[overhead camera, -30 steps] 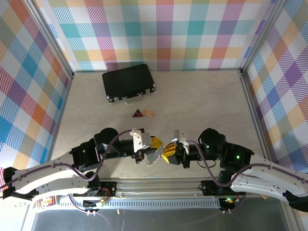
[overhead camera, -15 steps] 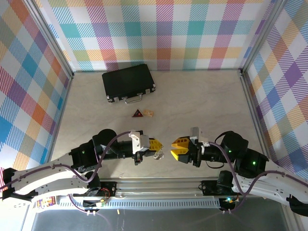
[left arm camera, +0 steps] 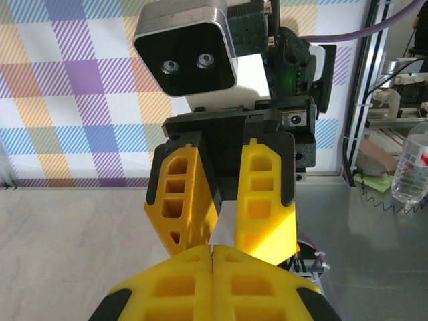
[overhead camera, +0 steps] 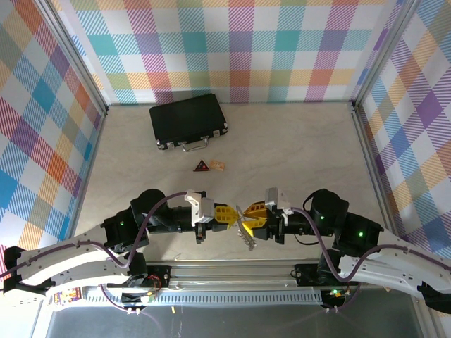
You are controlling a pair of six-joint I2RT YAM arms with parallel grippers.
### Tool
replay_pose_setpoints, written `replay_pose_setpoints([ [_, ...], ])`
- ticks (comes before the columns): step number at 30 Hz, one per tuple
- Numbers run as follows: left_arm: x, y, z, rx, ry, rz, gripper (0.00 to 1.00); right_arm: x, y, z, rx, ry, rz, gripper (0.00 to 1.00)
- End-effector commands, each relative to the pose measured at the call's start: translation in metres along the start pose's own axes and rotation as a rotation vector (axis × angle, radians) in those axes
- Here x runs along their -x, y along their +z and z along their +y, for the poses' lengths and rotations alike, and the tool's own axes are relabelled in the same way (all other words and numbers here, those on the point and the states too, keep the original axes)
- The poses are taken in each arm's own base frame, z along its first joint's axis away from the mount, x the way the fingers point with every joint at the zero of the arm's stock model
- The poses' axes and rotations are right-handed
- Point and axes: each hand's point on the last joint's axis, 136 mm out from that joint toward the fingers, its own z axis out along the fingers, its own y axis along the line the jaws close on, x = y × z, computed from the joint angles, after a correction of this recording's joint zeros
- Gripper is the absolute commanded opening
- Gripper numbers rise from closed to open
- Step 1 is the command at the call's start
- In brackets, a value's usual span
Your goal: Put the keys on the keyring
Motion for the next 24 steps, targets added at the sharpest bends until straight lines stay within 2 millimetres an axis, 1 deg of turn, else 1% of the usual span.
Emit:
replay_pose_setpoints([
  [1, 0.0136, -0.0005, -0.008, -0.041, 0.011, -0.057, 0.0, 0.0206, -0.0059, 0.0109, 0.043, -0.033, -0.062, 0.28],
  [5, 0.0128, 0.0008, -0.0091, -0.049, 0.009, -0.055, 0.0, 0.0187, -0.0041, 0.0118, 0.053, -0.032, -0.057, 0.26],
  [14, 0.0105, 0.003, -0.0093, -0.055, 0.004, -0.049, 0.0, 0.024, -0.0033, 0.0128, 0.06, -0.037, -0.087, 0.23],
  [24, 0.009, 0.003, -0.0098, -0.056, -0.002, -0.05, 0.0, 0.0195, 0.0019, 0.0106, 0.056, -0.028, -0.069, 0.19],
])
